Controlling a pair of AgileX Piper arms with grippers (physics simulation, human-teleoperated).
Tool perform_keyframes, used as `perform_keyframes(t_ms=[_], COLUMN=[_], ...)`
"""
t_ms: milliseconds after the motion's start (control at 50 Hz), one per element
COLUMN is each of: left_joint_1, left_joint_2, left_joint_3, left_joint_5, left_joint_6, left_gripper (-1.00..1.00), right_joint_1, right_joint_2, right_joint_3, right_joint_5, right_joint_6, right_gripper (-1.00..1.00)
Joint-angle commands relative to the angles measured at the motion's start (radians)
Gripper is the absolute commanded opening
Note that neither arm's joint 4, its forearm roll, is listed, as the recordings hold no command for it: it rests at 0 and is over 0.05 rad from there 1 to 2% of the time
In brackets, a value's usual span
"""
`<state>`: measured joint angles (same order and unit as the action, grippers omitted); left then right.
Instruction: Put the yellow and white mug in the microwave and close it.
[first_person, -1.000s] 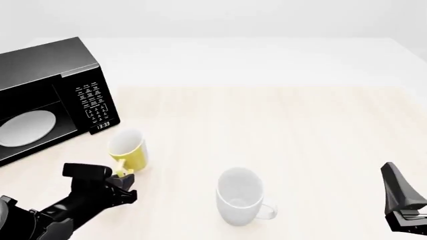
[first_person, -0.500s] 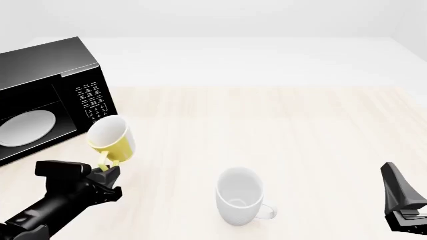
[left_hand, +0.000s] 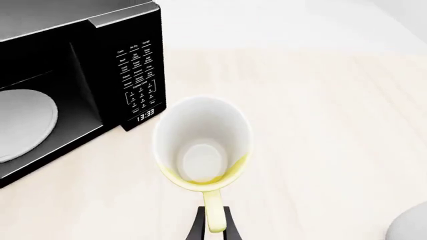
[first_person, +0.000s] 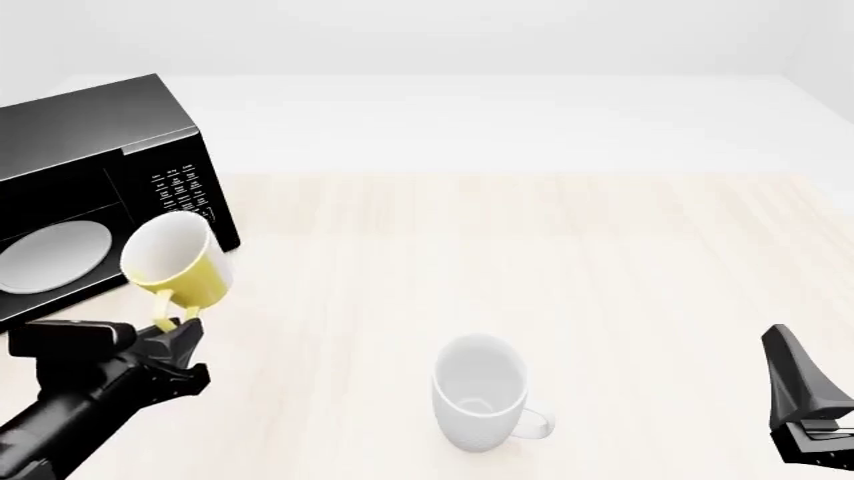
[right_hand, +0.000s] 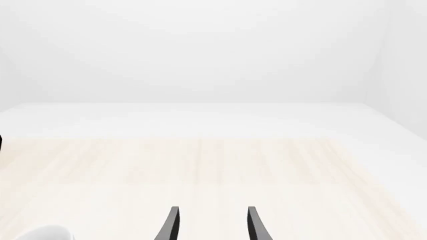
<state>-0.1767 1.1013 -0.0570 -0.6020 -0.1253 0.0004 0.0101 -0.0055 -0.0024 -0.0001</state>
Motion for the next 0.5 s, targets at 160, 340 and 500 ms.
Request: perform_keyframes(t_ms=[160, 340, 500], left_joint_1=[0.126, 0.196, 0.258], left_joint_2=[-0.040, -0.030, 0.000], left_joint_3=[-0.006, -0.015, -0.023], left_joint_5=[0.020, 0.016, -0.001], left_joint_6=[0.003, 0.013, 0.021], left_gripper=[-1.00, -1.00, -1.00], right_joint_1=[0.000, 0.000, 0.000], right_joint_2=[-0.002, -0.002, -0.002], right_joint_3=[0.001, 0.001, 0.001], right_joint_5=[0.001, 0.001, 0.001], right_joint_6=[0.000, 0.000, 0.000], right_gripper=[1.00, 1.00, 1.00])
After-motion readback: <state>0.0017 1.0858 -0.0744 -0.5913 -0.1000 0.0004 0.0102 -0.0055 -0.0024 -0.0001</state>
